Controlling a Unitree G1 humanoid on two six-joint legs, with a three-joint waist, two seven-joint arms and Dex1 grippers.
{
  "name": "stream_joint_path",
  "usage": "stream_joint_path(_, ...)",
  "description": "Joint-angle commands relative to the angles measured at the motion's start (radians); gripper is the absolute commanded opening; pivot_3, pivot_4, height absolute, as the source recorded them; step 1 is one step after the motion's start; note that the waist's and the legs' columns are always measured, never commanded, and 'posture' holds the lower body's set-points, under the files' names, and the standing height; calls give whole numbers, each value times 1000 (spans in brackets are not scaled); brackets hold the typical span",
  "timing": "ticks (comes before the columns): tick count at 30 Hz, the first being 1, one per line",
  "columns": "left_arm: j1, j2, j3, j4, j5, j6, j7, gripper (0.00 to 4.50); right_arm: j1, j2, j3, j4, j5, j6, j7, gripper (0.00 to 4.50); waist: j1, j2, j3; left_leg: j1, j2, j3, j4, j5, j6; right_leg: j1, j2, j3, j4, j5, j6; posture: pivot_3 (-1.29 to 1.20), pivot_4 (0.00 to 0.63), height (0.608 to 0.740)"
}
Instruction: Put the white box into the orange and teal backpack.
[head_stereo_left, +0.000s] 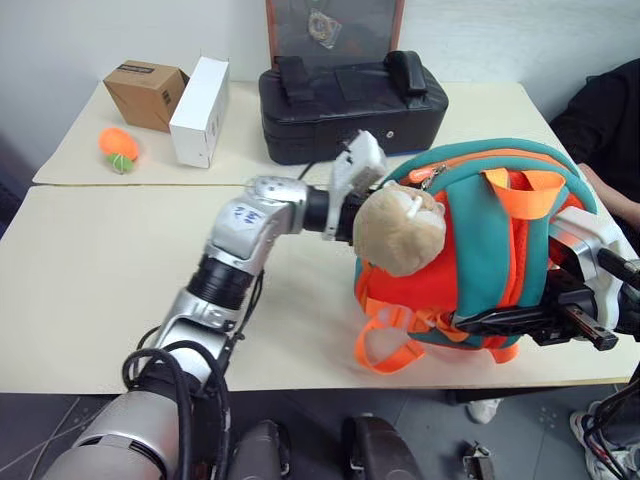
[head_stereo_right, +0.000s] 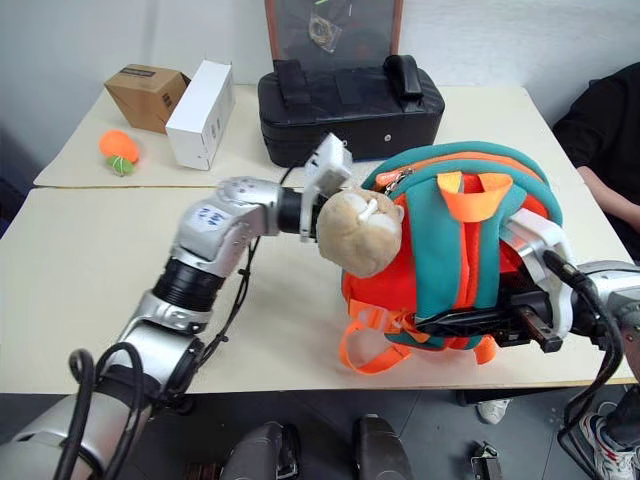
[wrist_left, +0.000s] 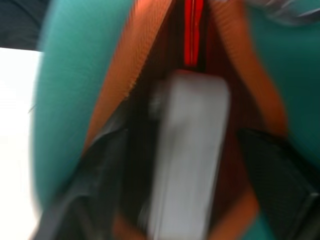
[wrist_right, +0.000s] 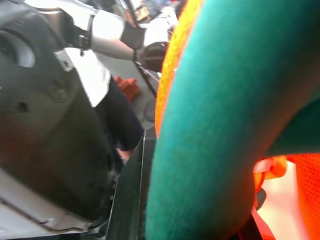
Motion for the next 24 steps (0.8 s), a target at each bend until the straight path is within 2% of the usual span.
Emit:
stream_joint_path(1, -18, 72, 103, -118, -116, 78, -48, 3992, 5, 19, 11, 2, -33, -37, -17, 40, 2, 0, 0, 0, 0, 0, 1, 0, 0, 0, 0, 0, 0, 0, 0, 0, 150, 740)
stream_joint_path(5, -15, 197, 176, -213, -210, 166, -99, 3992, 6, 42, 42, 10, -84, -67, -38, 40, 3, 0, 0, -1, -1, 0, 1, 0, 0, 0, -1, -1, 0, 0, 0, 0, 150, 740)
stream_joint_path(9, 1, 321, 276, -320, -372, 299, -139, 3992, -6, 60, 53, 16, -97, -71, -61, 40, 2, 0, 0, -1, -1, 0, 1, 0, 0, 0, 0, -1, 0, 0, 0, 0, 150, 740)
stream_joint_path(13, -1, 323, 294, -412, -450, 348, -70, 3992, -11, 67, 56, 15, -92, -66, -79, 40, 2, 0, 0, 0, -1, -1, 1, 0, 0, 2, 0, -1, 0, 0, 0, 0, 150, 740)
stream_joint_path(17, 41, 286, 151, -453, -310, 227, -2, 3992, -17, 72, 58, 6, -84, -57, -91, 40, 7, 0, 0, 4, -2, -1, 1, 0, 0, 6, -1, -1, 0, 0, 0, 0, 150, 740)
stream_joint_path(21, 56, 251, 63, -440, -265, 166, -10, 3992, -25, 72, 62, 8, -85, -56, -95, 40, 4, 0, 0, 5, -1, 0, 1, 0, 0, 6, 0, 0, 0, 0, 0, 0, 150, 740)
stream_joint_path(24, 53, 210, -50, -386, -120, 49, 33, 3992, -28, 73, 57, 1, -73, -47, -103, 40, 4, 0, 0, 5, -1, 1, 0, 0, 0, 5, 0, 1, -1, 0, 0, 0, 150, 740)
